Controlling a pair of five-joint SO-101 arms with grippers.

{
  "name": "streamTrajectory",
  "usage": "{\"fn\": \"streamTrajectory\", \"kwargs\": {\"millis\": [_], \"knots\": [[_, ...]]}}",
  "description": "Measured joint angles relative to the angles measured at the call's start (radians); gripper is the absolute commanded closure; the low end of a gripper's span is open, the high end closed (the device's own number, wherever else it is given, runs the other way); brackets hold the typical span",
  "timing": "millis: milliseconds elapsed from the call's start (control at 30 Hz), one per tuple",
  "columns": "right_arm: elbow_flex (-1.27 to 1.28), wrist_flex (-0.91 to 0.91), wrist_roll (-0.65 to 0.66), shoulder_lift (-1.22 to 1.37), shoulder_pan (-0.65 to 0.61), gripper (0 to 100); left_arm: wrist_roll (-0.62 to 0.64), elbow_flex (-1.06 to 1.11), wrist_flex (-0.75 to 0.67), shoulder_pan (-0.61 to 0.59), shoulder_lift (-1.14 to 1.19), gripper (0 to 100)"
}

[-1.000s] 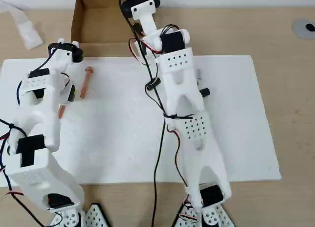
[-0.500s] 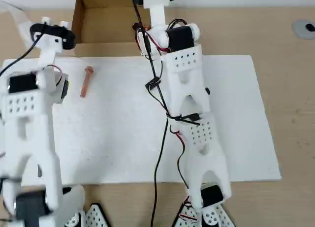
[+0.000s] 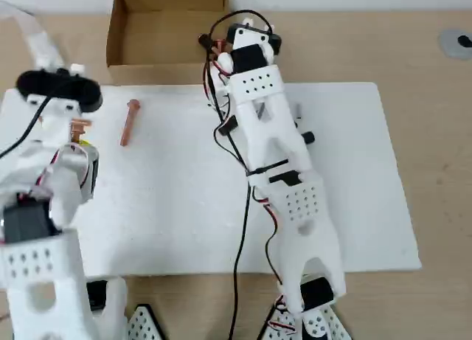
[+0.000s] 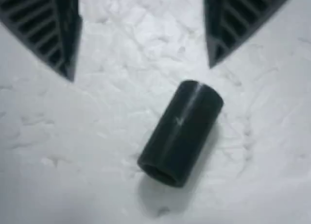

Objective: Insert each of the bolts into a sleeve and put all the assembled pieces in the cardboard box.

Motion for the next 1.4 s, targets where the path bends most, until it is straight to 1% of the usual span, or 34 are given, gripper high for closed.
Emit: {"fn": "streamTrajectory", "kwargs": {"millis": [167,333,967,1133,1400], "knots": [[0.000,-0.008,-0.078,0.003,-0.002,78.9,0.012,0.057,0.000,0.000,-0.120,99],[0.000,-0.020,-0.141,0.064,-0.002,78.9,0.018,0.097,0.000,0.000,-0.180,99],[0.000,-0.175,-0.149,0.091,-0.002,78.9,0.028,0.103,0.003,0.000,-0.199,99],[0.000,-0.180,-0.149,0.098,-0.002,78.9,0.028,0.103,0.003,0.000,-0.199,99],[0.000,-0.180,-0.149,0.178,-0.002,78.9,0.028,0.137,0.003,0.000,-0.203,99]]}}
